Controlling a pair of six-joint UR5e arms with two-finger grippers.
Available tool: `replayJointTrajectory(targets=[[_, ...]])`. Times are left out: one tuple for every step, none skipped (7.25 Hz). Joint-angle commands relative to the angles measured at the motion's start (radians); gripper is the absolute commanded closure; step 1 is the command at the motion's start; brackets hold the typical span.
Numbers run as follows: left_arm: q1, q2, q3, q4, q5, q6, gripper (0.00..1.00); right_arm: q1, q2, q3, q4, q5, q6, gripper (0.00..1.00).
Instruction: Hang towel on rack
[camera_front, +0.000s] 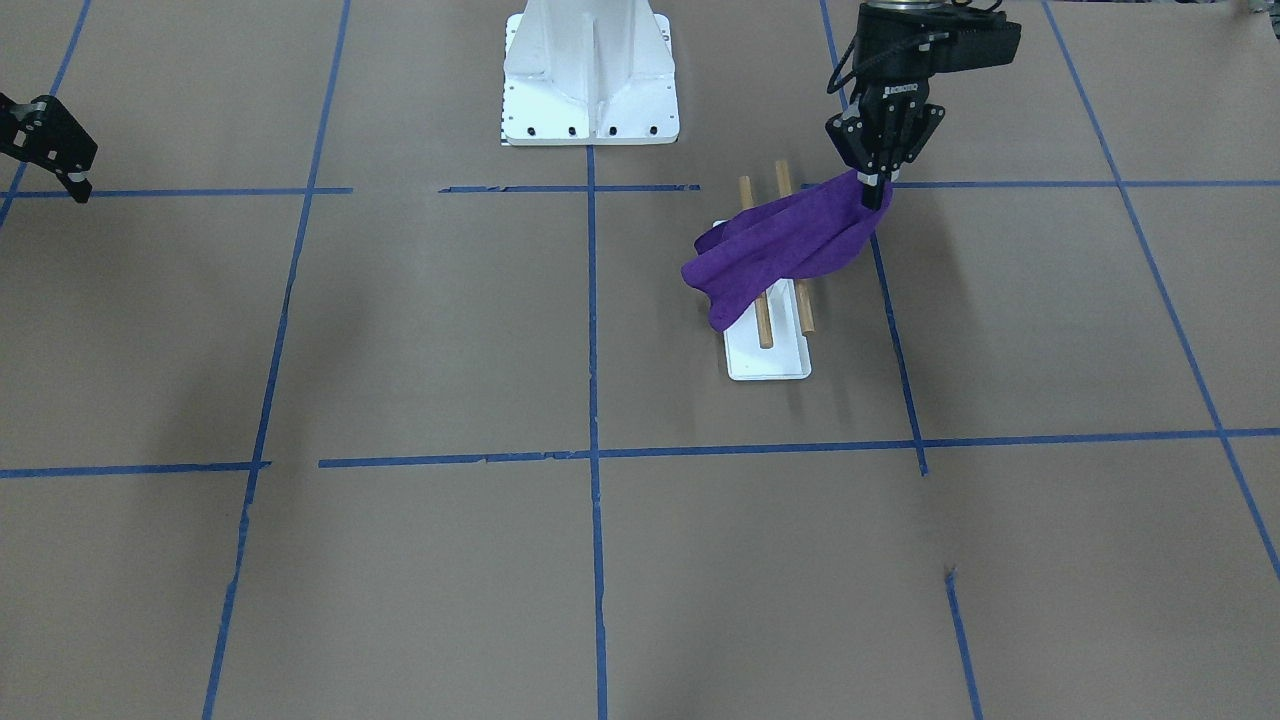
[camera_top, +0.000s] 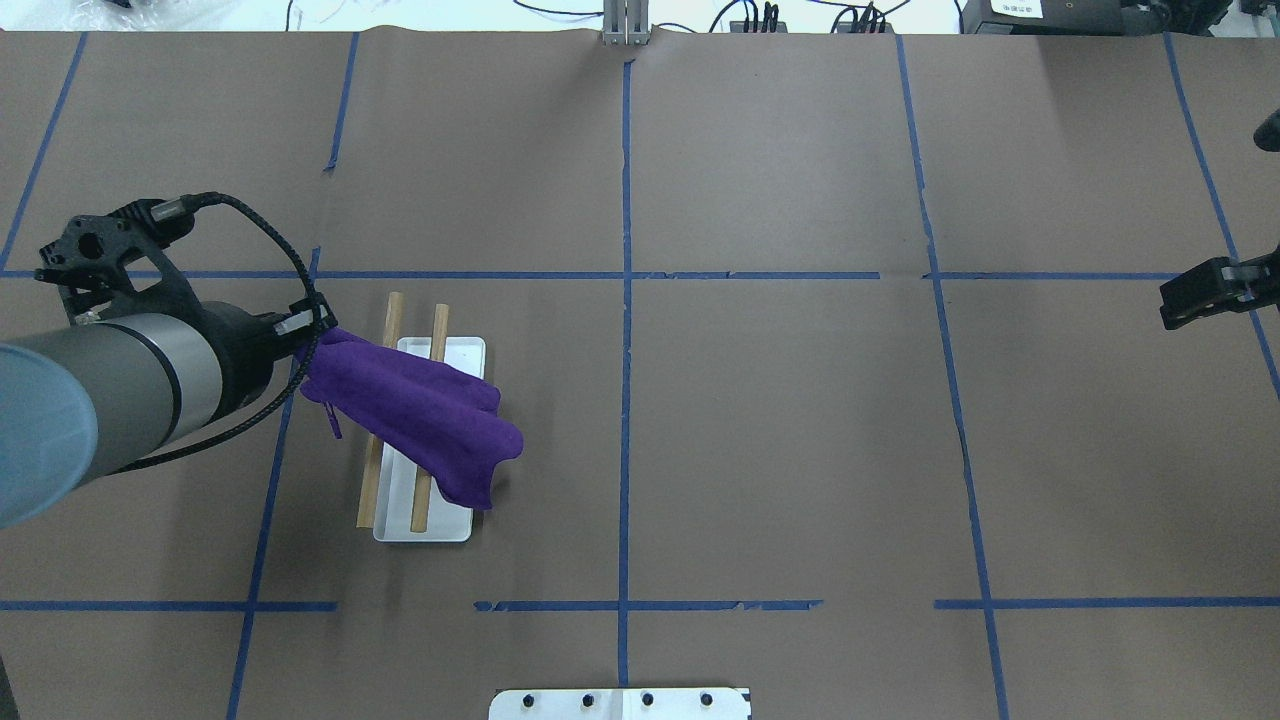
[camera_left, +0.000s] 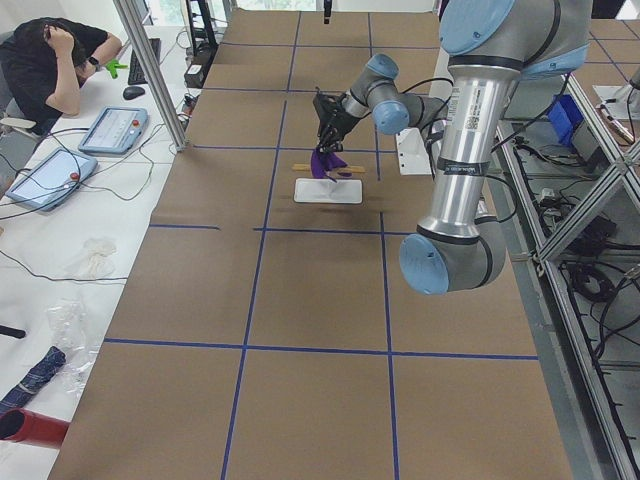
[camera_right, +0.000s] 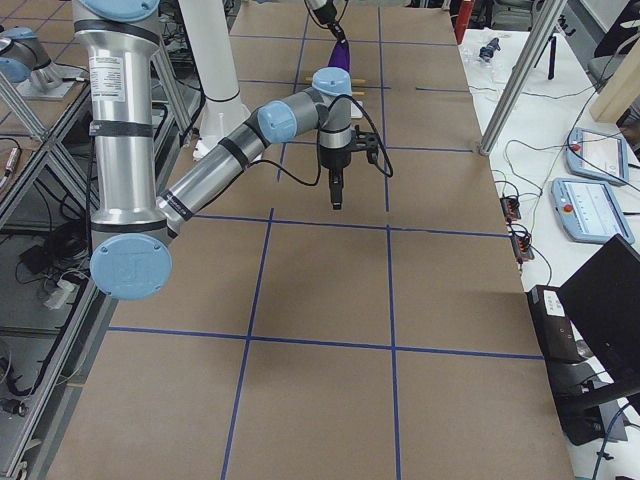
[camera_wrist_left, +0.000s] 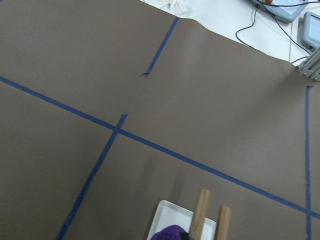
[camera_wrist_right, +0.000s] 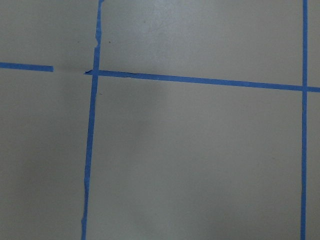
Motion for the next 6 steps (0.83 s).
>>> replayJointTrajectory(targets=[[-0.008,0.038,0.020,-0.004,0.001,0.029,1.00,0.066,0.000,-0.027,0.004,0.075,0.001,0.00],[-0.008,0.038,0.044,-0.005,0.001,0.029,1.00,0.099,0.000,-0.050,0.004,0.092,0.004,0.00],[-0.008,0.038,0.044,-0.008,0.001,0.037,1.00,0.119,0.003,-0.062,0.005,0.100,0.005,0.00],[-0.008,0.040,0.043,-0.008,0.001,0.075,0.96,0.121,0.018,-0.079,0.007,0.099,0.001,0.00],[-0.014,0.056,0.041,-0.007,-0.001,0.169,0.01,0.121,0.008,-0.088,0.007,0.091,-0.001,0.00],[-0.034,0.090,0.034,-0.010,-0.005,0.243,0.00,0.129,0.020,-0.102,0.014,0.091,-0.013,0.00]])
